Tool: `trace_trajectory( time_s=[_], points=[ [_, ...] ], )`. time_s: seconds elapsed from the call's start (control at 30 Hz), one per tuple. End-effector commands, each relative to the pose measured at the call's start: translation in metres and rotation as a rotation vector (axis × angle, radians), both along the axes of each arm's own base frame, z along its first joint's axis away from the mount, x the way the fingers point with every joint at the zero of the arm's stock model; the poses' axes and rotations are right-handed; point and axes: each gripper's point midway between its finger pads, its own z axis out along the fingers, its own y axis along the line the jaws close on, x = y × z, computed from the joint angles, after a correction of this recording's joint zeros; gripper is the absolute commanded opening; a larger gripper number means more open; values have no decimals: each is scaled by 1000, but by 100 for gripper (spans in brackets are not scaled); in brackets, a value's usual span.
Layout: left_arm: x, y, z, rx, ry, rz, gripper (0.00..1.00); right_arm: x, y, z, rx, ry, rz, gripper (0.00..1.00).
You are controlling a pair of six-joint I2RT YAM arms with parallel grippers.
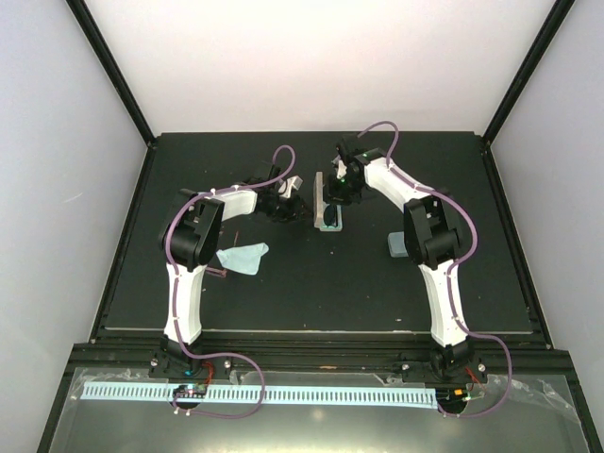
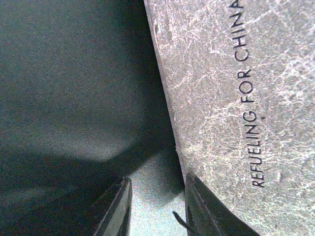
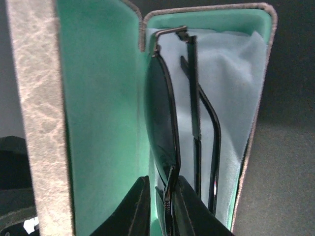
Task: Organize the sunglasses
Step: Place the sunglasses in the sunglasses case.
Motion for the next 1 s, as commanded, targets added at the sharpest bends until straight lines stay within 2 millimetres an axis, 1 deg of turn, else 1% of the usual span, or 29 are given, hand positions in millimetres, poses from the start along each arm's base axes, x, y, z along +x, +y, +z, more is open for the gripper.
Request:
trace_trajectory(
  time_s=[0.0,0.27,0.43,0.47,0.53,0.63,0.7,0.77,0.9,0.97],
  points=[
    [-14,5,-19,53,73,7,31,3,-5,-3,-19,-20,1,17],
    [-14,5,-19,53,76,9,31,3,-18,11,-63,-87,-17,25],
    [-15,5,-18,53,75,8,31,-1,-31,15,-110,-123,-27,30],
    [-14,5,-18,53,72,7,31,-5,-32,15,-106,-126,-17,30],
    [-15,5,-18,52,75,7,31,-11,-26,19,-66,-137,15,31],
    [-14,5,-17,50,74,8,31,-17,-25,19,-47,-148,29,33],
    [-14,5,-16,50,75,11,32,-17,-30,17,-67,-151,15,33],
    [-13,5,-15,50,75,12,32,-18,-33,15,-78,-152,9,30],
    [-13,6,-16,55,75,14,32,-15,-34,11,-91,-155,15,20],
    [-14,6,-16,57,78,14,32,-14,-33,8,-99,-151,23,17]
  ],
)
